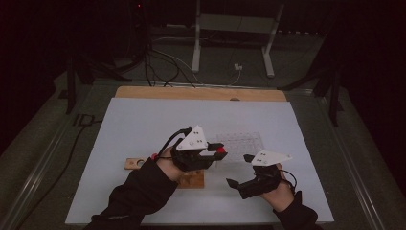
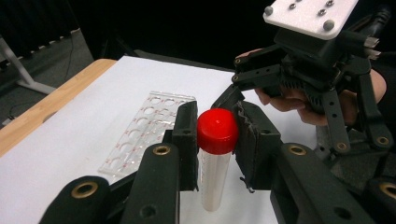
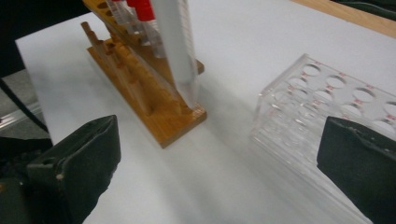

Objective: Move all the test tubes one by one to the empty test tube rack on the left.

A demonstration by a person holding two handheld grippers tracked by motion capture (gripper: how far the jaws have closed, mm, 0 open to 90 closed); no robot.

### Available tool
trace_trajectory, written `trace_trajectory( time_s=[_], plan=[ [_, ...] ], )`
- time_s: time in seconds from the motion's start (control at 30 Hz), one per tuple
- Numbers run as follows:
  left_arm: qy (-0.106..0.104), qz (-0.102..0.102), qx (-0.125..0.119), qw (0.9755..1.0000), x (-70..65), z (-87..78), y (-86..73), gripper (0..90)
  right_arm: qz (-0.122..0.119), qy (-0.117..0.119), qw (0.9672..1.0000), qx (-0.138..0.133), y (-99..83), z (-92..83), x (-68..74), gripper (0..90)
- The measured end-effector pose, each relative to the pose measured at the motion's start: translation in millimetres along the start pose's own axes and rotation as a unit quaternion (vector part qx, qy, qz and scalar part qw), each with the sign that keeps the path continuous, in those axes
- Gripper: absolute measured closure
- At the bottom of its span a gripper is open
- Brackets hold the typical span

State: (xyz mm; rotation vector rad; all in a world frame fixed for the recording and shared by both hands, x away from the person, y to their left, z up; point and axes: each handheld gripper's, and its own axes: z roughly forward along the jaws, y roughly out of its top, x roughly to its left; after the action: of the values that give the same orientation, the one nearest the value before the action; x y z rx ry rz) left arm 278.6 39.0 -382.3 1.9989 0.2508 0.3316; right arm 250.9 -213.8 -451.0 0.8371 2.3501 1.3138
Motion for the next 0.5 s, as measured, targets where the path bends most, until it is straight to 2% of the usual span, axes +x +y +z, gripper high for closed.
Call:
trace_trajectory(
  time_s=[0.27,0.5],
  plan=[
    [0.012,0.003,-0.001,0.9999,3.5,-12.7,3.3,71.9,0.007,0.004,0.9999,-0.012,-3.8,-3.5,-4.0,0.0],
    [0.023,0.001,-0.003,0.9997,7.7,-23.3,3.9,71.9,0.001,0.003,0.9999,-0.012,-3.9,-2.9,-2.1,0.0]
  ],
)
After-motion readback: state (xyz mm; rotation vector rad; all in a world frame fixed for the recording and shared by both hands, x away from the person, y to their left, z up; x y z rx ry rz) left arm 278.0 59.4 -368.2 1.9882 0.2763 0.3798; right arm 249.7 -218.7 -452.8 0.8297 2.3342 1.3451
